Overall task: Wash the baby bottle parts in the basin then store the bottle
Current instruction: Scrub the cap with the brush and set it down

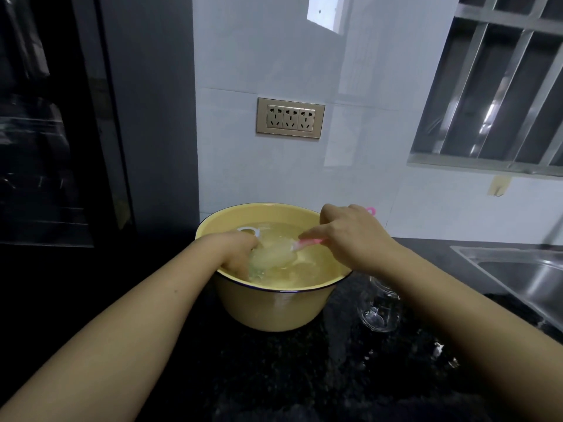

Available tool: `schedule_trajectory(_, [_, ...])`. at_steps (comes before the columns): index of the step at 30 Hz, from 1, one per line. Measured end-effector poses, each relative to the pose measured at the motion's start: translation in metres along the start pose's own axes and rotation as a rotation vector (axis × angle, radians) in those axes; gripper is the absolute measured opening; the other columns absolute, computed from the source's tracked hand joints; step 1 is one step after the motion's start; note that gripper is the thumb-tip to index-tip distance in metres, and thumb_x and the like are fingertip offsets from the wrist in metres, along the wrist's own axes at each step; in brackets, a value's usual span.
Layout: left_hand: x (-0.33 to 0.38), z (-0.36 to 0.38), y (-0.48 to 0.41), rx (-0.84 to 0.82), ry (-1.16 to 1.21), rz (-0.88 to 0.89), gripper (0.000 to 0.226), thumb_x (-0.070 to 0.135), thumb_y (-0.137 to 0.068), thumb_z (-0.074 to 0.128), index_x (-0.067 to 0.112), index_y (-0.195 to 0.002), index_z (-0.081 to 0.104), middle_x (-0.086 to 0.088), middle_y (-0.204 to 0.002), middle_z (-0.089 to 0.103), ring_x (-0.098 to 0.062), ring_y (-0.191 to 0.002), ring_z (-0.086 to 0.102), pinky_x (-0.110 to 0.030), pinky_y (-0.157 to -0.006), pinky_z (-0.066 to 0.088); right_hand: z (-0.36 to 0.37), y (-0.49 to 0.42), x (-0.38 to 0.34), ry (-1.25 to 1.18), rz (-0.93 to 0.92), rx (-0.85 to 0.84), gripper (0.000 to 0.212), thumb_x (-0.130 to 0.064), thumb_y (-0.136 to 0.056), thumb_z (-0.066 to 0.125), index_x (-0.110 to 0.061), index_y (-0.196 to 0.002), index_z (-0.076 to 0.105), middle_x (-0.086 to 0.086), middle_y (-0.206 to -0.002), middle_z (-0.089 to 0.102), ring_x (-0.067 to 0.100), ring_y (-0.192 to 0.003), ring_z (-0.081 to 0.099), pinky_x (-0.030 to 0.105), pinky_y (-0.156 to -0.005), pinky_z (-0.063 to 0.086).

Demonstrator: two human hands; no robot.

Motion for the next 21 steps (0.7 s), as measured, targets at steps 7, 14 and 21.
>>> schedule_trajectory(7, [0.006, -0.007, 0.006, 0.064, 0.182, 0.137, 0.075, 0.018, -0.073, 0.075, 0.016, -0.137, 0.037, 0.0, -0.124, 0.047, -0.021, -0.11, 0.047, -0.026, -0.088, 0.04, -0.008, -0.012, -0.019, 0.167, -0.206, 0.076, 0.049, -0.011, -0.08, 0.037, -0.033, -0.101, 0.075, 0.005, -0.058, 0.047, 0.021, -0.039, 0.043, 0.026, -0.049, 0.025])
schedule_trajectory(14, [0.004, -0.008, 0.003, 0.103, 0.276, 0.151, 0.057, 0.013, -0.072, 0.076, 0.015, -0.12, 0.046, 0.002, -0.11, 0.05, -0.017, -0.095, 0.048, -0.025, -0.078, 0.04, 0.004, -0.018, -0.015, 0.231, -0.195, 0.007, 0.055, -0.012, -0.077, 0.028, -0.031, -0.093, 0.078, 0.006, -0.058, 0.047, 0.021, -0.038, 0.043, 0.026, -0.05, 0.023])
schedule_trajectory(21, [-0.002, -0.007, 0.0, 0.149, 0.299, 0.11, 0.062, 0.025, -0.07, 0.077, 0.021, -0.124, 0.047, 0.003, -0.121, 0.05, -0.018, -0.101, 0.049, -0.027, -0.082, 0.044, 0.008, -0.009, -0.015, -0.024, 0.06, -0.452, 0.055, -0.01, -0.09, 0.04, -0.04, -0.136, 0.047, 0.0, -0.092, 0.031, 0.025, -0.087, 0.052, 0.032, -0.072, 0.035])
Point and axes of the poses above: each hand's wrist, its own y-axis away from the middle knuckle, its own z-axis out of the palm, x = y × z, the point moved 5 cm from there along -y, towards the middle knuckle
